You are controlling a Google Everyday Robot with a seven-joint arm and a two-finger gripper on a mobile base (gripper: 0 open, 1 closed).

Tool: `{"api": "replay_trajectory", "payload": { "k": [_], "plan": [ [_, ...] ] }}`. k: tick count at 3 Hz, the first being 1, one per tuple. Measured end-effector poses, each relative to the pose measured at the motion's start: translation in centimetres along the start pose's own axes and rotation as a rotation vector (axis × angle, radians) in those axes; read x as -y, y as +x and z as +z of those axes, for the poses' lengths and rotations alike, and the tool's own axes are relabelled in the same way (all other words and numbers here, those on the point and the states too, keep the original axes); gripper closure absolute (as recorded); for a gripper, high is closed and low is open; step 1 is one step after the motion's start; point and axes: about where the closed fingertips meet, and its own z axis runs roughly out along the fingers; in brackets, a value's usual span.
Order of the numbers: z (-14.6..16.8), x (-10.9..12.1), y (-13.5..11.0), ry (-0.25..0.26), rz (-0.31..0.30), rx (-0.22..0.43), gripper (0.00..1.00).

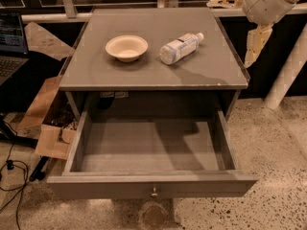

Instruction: Place blue plastic bottle into top drawer

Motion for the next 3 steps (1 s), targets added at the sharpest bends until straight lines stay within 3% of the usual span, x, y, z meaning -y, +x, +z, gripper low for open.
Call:
{"api": "replay_trajectory", "payload": {
  "k": [1,2,3],
  "plan": [
    [1.8,2.5,1.6,0.0,0.001,-0.001,0.0],
    [4.6,4.3,2.0,-0.03,-0.003,0.042,0.0],
    [7.0,5.8,2.4,-0.028,0.036,0.048,0.0]
  ]
}}
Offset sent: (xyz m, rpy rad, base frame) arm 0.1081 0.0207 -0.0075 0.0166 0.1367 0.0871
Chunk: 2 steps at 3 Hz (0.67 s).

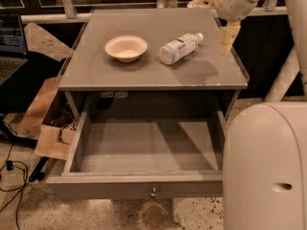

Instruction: Place blue plastic bottle into top drawer

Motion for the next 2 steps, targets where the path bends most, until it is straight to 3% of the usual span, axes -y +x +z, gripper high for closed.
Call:
{"api": "replay_trajectory", "payload": {
  "k": [2],
  "plan": [
    [4.9,3.1,-0.9,-0.026,0.009,0.01,0.0]
  ]
}}
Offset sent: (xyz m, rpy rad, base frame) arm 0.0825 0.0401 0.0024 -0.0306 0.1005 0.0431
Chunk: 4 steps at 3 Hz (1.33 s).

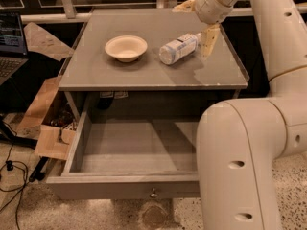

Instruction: Place blue plastic bottle into top drawer

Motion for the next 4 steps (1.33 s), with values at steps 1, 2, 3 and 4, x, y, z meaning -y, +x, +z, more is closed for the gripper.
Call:
{"api": "replay_trajectory", "payload": {
  "k": [1,2,3,4],
  "plan": [
    [4.4,0.7,-1.2,-0.054,-0.023,0.043,0.0],
    [4.9,1.3,-0.8,-0.026,-0.011,0.039,0.0],
    [5.9,0.9,-0.3,-0.038,0.005,0.037,0.0],
    [7.2,0.5,-0.2,-0.084,-0.014,0.02,0.0]
  ]
}}
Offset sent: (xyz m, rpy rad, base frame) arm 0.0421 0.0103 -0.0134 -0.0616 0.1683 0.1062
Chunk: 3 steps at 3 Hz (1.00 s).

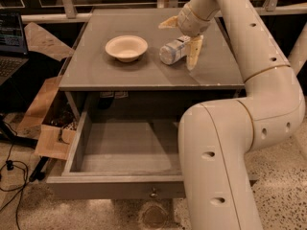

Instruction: Place blue plastic bottle into top drawer

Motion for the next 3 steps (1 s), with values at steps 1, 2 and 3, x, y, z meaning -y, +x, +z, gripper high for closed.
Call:
{"api": "replay_trajectory", "payload": {
  "k": [1,2,3],
  "plan": [
    [0.9,-0.5,0.7,-0.042,0.001,-0.035,0.0],
    [1.9,-0.6,1.4,-0.072,-0.007,-0.072,0.0],
    [2.4,0.2,1.6,-0.046,-0.008,-0.076,0.0]
  ]
}}
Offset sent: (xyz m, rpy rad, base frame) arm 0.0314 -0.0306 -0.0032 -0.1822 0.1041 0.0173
